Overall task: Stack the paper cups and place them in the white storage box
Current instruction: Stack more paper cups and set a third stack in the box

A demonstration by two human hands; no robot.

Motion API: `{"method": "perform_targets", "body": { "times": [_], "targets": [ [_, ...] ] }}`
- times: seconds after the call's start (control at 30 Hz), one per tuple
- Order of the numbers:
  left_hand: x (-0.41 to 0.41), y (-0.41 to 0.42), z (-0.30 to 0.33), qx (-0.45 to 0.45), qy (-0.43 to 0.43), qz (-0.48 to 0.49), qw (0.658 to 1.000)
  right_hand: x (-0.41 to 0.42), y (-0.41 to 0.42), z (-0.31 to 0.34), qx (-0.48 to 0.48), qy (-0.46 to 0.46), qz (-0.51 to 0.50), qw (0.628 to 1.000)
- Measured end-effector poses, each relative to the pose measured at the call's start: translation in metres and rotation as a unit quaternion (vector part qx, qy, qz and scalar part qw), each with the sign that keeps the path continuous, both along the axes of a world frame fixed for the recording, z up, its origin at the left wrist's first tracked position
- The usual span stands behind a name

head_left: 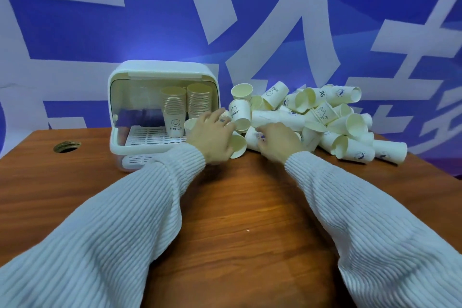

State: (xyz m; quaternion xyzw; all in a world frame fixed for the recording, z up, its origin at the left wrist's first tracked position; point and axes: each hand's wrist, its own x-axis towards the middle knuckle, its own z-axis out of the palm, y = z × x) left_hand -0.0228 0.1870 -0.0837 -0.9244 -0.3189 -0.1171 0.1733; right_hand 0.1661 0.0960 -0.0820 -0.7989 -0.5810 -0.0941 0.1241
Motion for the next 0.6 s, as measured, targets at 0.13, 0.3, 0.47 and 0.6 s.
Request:
{"method": "perform_targets", "body": {
  "times": [0.13,0.3,0.47,0.6],
  "targets": [
    [0.019,-0.003,-0.011,-0.009,0.096,0.024,0.995,0.009,-0.002,-0.021,-0.033,-0.103,0.032,0.994],
    [0.032,-0.011,-0.007,0.035,0.128,-0.001,0.991,0.018,0.000,-0.026,-0.013,-0.131,0.010,0.991],
    [0.035,-0.013,-0.002,0.004,0.179,-0.017,0.984,0.022,-0.007,-0.029,-0.015,-0.104,0.027,0.994],
    [0.037,-0.021,0.004,0.010,0.186,-0.038,0.982,0.020,-0.017,-0.024,-0.031,-0.078,0.029,0.996]
  ]
}}
